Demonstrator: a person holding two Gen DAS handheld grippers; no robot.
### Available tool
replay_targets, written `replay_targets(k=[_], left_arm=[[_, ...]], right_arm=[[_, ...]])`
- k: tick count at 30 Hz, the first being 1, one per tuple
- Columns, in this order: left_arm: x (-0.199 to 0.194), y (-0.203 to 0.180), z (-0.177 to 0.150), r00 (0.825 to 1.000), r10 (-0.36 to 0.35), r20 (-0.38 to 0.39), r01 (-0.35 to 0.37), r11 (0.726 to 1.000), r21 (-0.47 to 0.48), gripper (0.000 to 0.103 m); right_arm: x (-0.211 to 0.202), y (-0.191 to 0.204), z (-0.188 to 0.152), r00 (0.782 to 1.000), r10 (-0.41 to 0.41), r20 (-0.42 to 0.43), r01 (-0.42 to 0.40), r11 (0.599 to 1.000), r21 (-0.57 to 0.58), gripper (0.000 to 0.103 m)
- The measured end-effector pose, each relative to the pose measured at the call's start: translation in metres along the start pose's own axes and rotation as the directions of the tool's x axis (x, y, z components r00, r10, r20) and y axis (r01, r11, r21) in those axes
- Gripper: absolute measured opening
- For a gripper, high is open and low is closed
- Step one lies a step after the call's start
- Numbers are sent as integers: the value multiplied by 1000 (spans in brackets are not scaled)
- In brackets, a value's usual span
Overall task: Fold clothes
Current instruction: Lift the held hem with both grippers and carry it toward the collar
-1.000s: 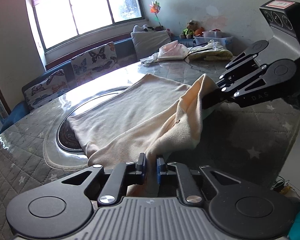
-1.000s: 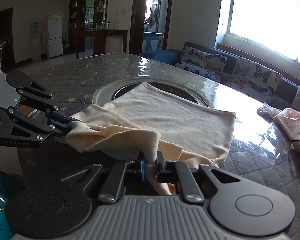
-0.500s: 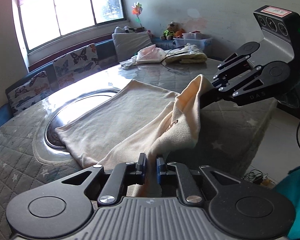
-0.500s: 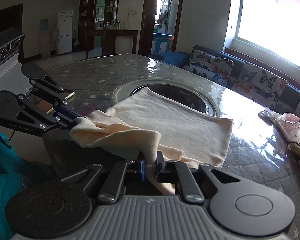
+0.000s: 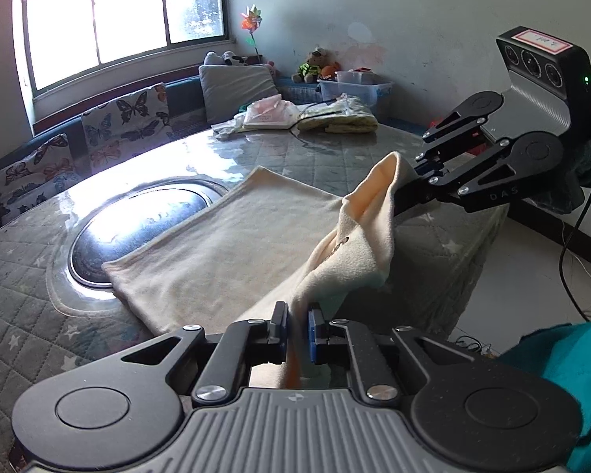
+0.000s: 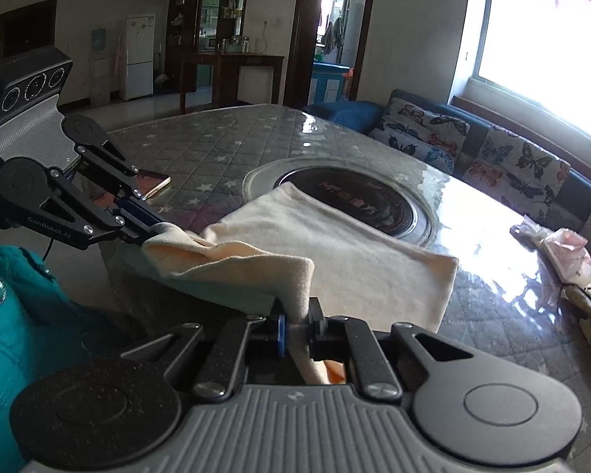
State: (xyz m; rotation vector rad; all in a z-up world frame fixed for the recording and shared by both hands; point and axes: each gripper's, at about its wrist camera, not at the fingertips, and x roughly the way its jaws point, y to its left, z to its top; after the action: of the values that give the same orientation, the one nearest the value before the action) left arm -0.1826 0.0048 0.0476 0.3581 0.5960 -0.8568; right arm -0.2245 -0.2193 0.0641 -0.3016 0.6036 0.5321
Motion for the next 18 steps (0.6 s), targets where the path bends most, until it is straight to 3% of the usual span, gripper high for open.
replay_targets(k=[10, 18], left_arm=[[19, 37, 31, 995, 92, 29, -90, 994, -56, 11], [58, 86, 59, 984, 177, 1, -175, 974, -144, 9]], right_arm=[[27, -31, 33, 998, -39, 54, 39, 999, -13, 9], [81, -60, 70, 995, -77, 59, 78, 997, -24, 9]])
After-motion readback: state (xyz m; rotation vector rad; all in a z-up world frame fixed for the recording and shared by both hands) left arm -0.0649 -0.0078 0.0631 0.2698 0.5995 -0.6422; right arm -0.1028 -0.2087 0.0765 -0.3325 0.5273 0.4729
